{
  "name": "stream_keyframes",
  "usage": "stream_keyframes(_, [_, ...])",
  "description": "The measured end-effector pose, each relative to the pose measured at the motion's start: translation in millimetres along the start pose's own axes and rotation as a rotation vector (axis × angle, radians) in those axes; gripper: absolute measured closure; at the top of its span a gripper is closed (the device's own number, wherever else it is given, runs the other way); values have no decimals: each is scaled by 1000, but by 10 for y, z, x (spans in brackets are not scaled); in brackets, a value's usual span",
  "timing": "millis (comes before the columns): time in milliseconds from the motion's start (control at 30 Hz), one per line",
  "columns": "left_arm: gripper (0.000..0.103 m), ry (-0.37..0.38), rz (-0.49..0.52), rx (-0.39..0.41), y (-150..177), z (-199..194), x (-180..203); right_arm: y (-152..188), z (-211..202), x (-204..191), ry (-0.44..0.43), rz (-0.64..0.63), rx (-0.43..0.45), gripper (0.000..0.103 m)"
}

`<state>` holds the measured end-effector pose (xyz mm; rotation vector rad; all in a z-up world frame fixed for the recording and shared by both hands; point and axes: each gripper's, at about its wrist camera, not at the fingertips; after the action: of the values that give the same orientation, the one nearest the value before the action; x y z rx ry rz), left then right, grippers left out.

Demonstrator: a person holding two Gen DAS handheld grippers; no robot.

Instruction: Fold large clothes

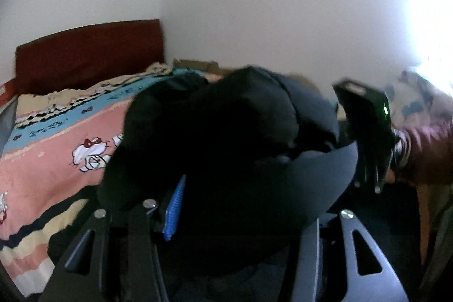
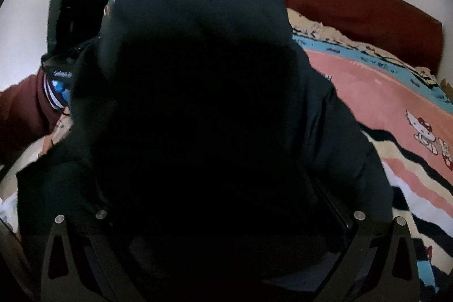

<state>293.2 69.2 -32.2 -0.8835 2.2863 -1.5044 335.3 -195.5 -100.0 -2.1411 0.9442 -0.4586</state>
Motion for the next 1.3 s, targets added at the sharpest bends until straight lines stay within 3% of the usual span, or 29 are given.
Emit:
stream_keyframes(200, [56,28,-104,44,-74,-102,-148,-84,-114,11,-6,5,28,1])
stream_keyframes(333, [56,58,-144,-116,240,49,-162,102,49,-65,-32,9,-40,1])
stream_keyframes(433, [56,33,-129,-245,631,147,30,272,222,-118,-36,-4,-109,0])
stream_keyframes(567, [55,-24,-140,-162,614,-117,128,300,137,-160,-44,-14,-122,0])
stream_keyframes(700, [55,-199,-39,-85,574,-350,241,236,48,-164,-26,-26,-123,1])
stream_keyframes(767, [55,-232,-27,-74,573,-399,271,236,24,-158,-22,-12,-120,1])
stream_keyframes(933, [55,-167,-115,-9,406,-667,299,190,-133,-199,-14,5,-108,1])
stream_keyframes(1033, [42,-144,-237,54,163,-887,126,124,-420,-249,-49,20,-80,1])
stream_keyframes(1067, [41,-137,-278,67,68,-935,32,28,-461,-183,-67,31,-62,1])
stream_keyframes(1200, [41,-197,-344,24,-340,-808,-349,-336,-763,-78,-74,52,8,1])
stream_keyframes(1300, [41,-227,-382,-6,-573,-502,-614,-765,-681,109,-15,64,49,1])
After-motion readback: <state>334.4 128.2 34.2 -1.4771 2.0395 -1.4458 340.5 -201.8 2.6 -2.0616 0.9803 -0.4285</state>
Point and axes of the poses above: each gripper's, at about its wrist camera, not at the fingertips, and z roughly the way its jaws point, x to its right, y to its underside, and after that the axes turned 6 degrees about y, right-handed
